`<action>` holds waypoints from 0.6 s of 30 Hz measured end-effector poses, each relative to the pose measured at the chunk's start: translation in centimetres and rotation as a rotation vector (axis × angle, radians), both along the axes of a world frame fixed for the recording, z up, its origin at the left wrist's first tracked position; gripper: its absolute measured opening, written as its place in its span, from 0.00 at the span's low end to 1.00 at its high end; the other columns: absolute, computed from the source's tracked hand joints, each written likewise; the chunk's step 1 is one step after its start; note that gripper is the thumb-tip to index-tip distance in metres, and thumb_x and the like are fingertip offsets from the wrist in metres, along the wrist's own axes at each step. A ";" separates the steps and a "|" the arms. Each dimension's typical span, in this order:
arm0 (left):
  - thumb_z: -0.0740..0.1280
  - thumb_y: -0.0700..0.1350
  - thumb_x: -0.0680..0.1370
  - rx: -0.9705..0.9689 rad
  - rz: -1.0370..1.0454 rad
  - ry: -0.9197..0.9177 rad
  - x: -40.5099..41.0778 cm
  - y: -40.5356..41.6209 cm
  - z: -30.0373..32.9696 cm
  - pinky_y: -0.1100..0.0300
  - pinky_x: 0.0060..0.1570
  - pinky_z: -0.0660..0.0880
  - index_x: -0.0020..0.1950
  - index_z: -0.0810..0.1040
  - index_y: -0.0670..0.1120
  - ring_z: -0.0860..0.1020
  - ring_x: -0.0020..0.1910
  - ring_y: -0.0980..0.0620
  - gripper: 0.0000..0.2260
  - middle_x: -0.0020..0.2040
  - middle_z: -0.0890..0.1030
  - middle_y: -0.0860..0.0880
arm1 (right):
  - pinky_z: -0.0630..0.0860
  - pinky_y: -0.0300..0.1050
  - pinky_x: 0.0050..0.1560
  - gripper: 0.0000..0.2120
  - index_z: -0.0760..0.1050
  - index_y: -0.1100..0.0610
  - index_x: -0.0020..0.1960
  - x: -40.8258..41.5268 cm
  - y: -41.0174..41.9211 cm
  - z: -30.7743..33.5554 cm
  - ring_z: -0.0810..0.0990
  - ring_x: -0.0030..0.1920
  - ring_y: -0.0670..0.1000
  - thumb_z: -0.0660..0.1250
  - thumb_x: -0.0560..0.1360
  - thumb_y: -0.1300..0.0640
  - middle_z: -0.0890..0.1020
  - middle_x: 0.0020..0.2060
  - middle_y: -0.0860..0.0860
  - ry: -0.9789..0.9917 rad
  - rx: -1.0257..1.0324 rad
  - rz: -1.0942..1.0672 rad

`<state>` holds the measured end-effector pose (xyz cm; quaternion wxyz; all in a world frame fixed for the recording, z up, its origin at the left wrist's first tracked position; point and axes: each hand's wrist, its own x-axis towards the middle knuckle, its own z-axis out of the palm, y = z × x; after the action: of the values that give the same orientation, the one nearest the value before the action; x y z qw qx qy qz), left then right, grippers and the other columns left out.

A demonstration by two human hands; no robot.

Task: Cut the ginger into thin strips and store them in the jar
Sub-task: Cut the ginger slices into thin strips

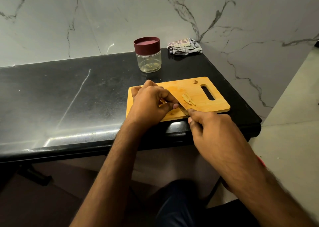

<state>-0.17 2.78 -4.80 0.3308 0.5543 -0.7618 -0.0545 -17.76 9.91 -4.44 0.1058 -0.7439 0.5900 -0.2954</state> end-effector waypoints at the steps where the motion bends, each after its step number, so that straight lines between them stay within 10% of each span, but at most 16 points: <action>1: 0.76 0.52 0.73 0.002 0.002 0.002 0.0 0.0 0.0 0.56 0.56 0.55 0.43 0.85 0.58 0.68 0.56 0.59 0.02 0.44 0.82 0.61 | 0.68 0.28 0.35 0.17 0.71 0.46 0.69 -0.2 0.2 0.1 0.75 0.40 0.43 0.57 0.81 0.49 0.81 0.46 0.46 0.014 0.008 0.001; 18: 0.66 0.53 0.81 0.091 -0.093 -0.185 -0.3 0.2 0.3 0.51 0.61 0.55 0.57 0.80 0.66 0.62 0.62 0.57 0.09 0.56 0.72 0.66 | 0.68 0.35 0.38 0.19 0.64 0.39 0.72 -2.0 1.3 -0.5 0.70 0.42 0.42 0.55 0.81 0.45 0.71 0.43 0.42 0.132 -0.040 -0.071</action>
<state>-0.47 3.02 -4.47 0.2309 0.5352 -0.8108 -0.0530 -19.79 11.16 -4.95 0.0412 -0.7422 0.6159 -0.2608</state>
